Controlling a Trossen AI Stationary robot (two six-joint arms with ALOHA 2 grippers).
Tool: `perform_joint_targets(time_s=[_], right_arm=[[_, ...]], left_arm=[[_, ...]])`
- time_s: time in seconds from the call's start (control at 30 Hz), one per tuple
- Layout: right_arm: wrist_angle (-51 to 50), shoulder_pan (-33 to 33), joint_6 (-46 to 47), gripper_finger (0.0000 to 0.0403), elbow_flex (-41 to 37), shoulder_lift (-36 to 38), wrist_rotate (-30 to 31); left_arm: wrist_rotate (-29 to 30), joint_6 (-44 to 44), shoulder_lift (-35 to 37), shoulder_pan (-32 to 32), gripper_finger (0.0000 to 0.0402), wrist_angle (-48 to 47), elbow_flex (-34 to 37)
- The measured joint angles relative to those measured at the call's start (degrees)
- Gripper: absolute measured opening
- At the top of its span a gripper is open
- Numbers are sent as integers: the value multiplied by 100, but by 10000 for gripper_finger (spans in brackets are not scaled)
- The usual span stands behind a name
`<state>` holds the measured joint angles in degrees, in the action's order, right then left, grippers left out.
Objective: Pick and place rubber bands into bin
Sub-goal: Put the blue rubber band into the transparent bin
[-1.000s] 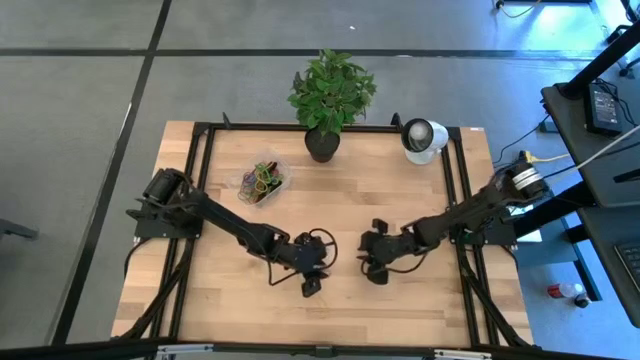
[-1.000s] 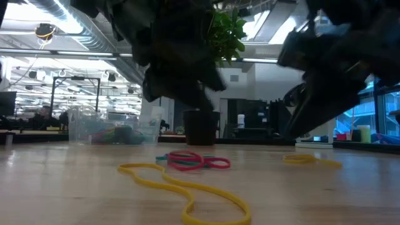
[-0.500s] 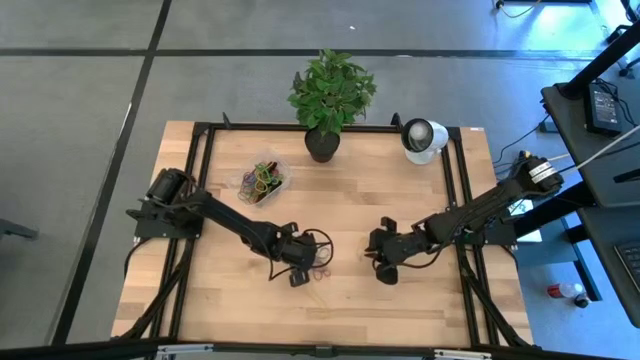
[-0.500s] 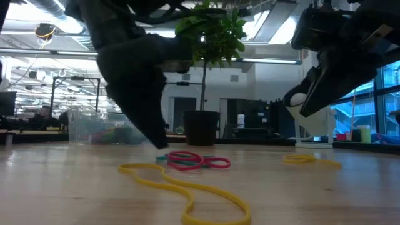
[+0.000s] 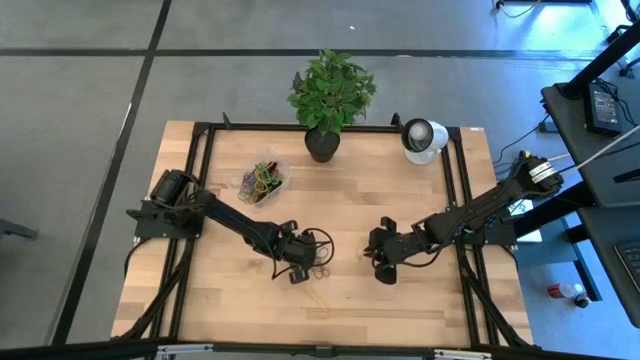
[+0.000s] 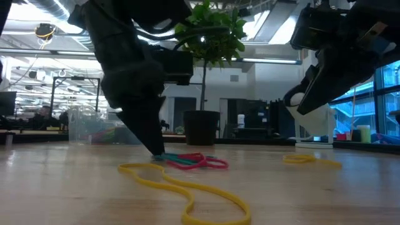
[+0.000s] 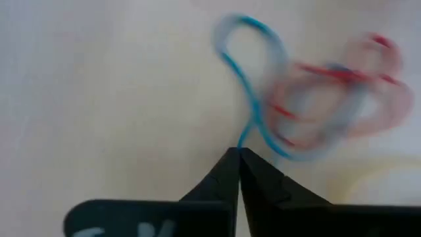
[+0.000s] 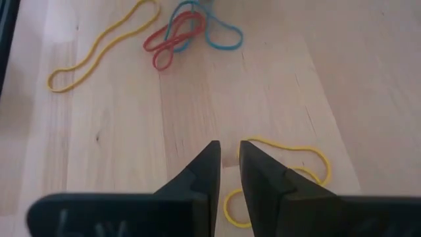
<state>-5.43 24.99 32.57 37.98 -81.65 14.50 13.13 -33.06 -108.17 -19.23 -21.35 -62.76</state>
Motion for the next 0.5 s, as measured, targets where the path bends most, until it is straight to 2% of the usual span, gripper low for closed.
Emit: perform_joint_targets(time_s=[0.1,0.17,0.33,0.5], right_arm=[[-9,0,-10,61,0,0,63],[-22,0,-35,61,0,0,108],[-17,-1,-150,61,0,0,122],[-20,-2,-193,61,0,0,150]], left_arm=[[-124,25,431,-89,2,-69,12],[38,26,778,-128,2,-70,-9],[876,45,1638,-275,2,-124,-69],[1752,450,2286,-449,2,-130,-331]])
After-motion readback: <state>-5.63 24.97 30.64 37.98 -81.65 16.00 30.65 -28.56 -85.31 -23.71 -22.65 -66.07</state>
